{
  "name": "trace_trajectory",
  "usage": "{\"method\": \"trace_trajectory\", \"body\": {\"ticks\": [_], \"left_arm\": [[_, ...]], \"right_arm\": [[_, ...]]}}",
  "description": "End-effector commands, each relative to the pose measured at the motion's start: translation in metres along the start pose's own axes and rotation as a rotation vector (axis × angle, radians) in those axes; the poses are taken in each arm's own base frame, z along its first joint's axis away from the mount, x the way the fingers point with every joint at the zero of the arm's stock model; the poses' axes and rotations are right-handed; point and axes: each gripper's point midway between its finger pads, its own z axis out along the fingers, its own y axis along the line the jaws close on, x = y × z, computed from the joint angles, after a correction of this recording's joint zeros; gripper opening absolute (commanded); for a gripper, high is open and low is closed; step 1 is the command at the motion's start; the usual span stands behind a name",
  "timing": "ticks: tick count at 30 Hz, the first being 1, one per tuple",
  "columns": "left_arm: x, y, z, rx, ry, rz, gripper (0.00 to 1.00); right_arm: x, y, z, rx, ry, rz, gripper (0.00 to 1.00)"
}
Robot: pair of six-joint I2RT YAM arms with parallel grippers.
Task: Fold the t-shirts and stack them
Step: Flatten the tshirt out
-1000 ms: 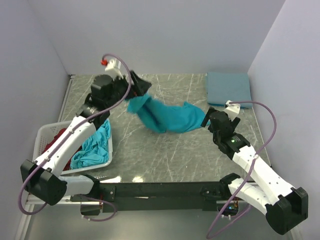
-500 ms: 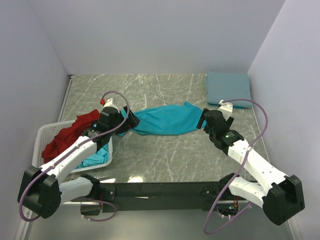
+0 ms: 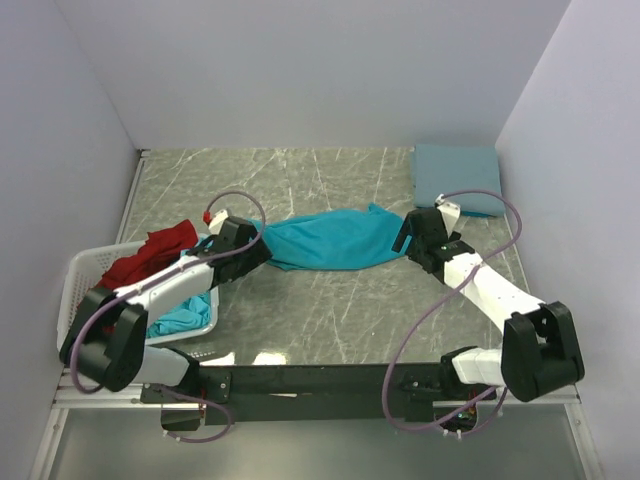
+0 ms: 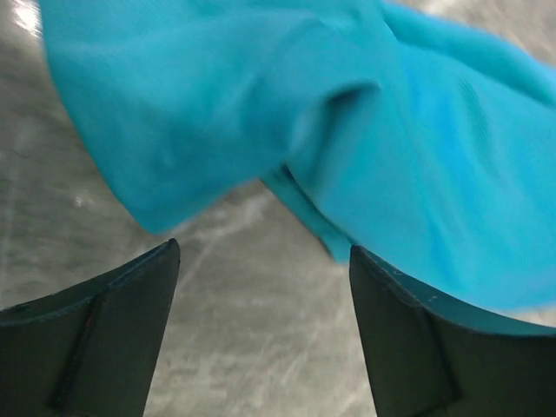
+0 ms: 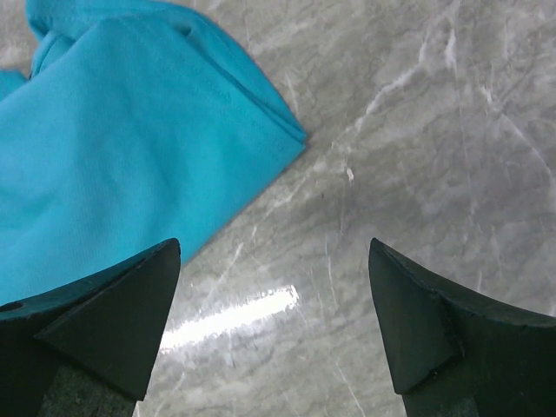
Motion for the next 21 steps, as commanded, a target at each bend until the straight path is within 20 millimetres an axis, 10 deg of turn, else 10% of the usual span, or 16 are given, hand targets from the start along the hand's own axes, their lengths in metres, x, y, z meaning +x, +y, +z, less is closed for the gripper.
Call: {"method": "trace_trajectory", "body": {"ticks": [1,10,21], "left_arm": [[-0.023,0.015,0.005,-0.15,-0.087,-0.049,0.83],[-0.022,0.026,0.034,-0.294,-0.071,-0.045,0.81],[-0.017,0.017,0.047,-0.219,-0.03,-0.023,0.25]], "right_arm": [[-0.028,0.018,0.005,-0.064,-0.03,0.073,0.94],[-0.03,0.02,0.032,-0.044,0.021,0.085,0.93],[-0.031,0.022,0.072,-0.004,0.083,0.091,0.83]]}}
